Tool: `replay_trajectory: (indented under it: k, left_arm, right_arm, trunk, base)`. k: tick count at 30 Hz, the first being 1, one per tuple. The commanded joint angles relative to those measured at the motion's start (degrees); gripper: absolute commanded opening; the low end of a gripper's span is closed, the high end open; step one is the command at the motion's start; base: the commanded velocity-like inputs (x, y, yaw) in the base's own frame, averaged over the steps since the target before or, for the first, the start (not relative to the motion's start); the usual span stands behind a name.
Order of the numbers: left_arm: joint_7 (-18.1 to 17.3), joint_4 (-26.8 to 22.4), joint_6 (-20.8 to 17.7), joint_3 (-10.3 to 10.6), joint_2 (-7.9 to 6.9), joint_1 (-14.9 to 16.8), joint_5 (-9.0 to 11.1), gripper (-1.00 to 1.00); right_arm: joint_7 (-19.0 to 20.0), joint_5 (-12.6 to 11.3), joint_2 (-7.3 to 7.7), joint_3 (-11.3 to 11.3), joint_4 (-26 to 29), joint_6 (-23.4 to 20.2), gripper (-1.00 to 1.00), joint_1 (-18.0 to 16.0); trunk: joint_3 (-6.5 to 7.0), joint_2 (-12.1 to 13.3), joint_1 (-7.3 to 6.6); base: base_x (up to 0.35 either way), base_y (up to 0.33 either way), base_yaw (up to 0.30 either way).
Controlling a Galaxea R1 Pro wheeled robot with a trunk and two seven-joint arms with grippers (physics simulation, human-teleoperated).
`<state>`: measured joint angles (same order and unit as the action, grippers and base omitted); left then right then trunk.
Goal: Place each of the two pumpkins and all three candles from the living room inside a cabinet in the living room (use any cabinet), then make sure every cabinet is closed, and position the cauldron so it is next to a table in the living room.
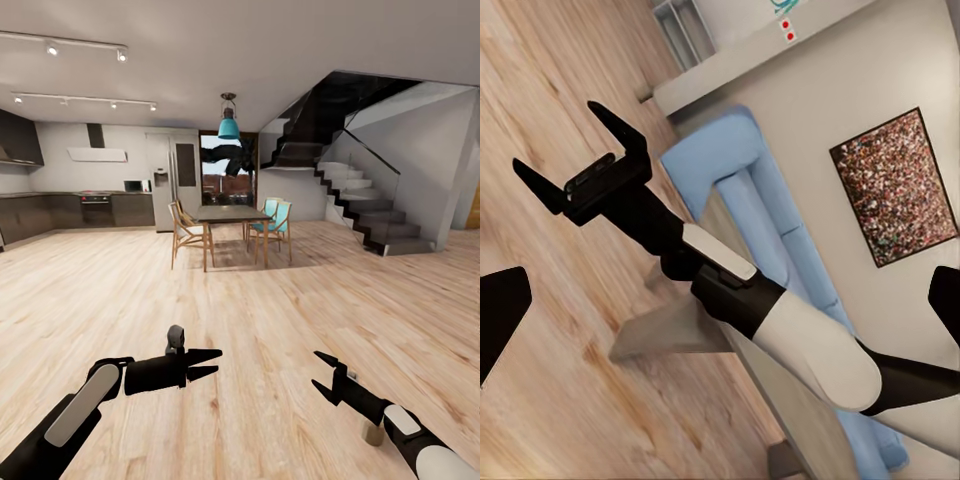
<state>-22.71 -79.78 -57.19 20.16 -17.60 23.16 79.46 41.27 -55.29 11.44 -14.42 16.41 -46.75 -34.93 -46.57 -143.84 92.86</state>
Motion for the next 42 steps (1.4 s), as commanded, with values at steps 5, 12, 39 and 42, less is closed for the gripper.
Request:
replay_trajectory:
  k: [5, 12, 39, 42]
  left_arm:
    - [-0.41, 0.14, -0.03, 0.06, -0.04, 0.05, -0.27, 1.0]
    - [-0.41, 0.23, -0.03, 0.06, 0.02, 0.05, -0.27, 1.0]
    - [0.21, 1.3, 0.13, 0.06, 0.35, 0.05, -2.51, 1.0]
    - [0.32, 1.49, 0.2, 0.01, 0.48, 0.05, -5.68, 1.0]
  right_arm:
    - [-0.13, 0.09, -0.01, -0.26, -0.06, -0.28, 1.0, -0.05]
    - [-0.06, 0.09, -0.01, -0.26, -0.06, -0.21, 1.0, -0.05]
    - [-45.4, 2.0, 1.55, 0.12, 17.48, 1.27, 1.0, -0.07]
    - [-53.61, 2.32, 1.35, 0.34, 27.37, 1.18, 1.0, -0.05]
  trunk:
    - [-0.25, -0.03, 0.02]
    - [-0.27, -0.03, 0.02]
    - [-0.27, -0.03, 0.02]
    - [-0.27, -0.03, 0.02]
  base:
    - [0.326, 0.0, -0.095]
    - [0.326, 0.0, -0.008]
    - [0.168, 0.042, 0.0]
    - [0.0, 0.0, 0.0]
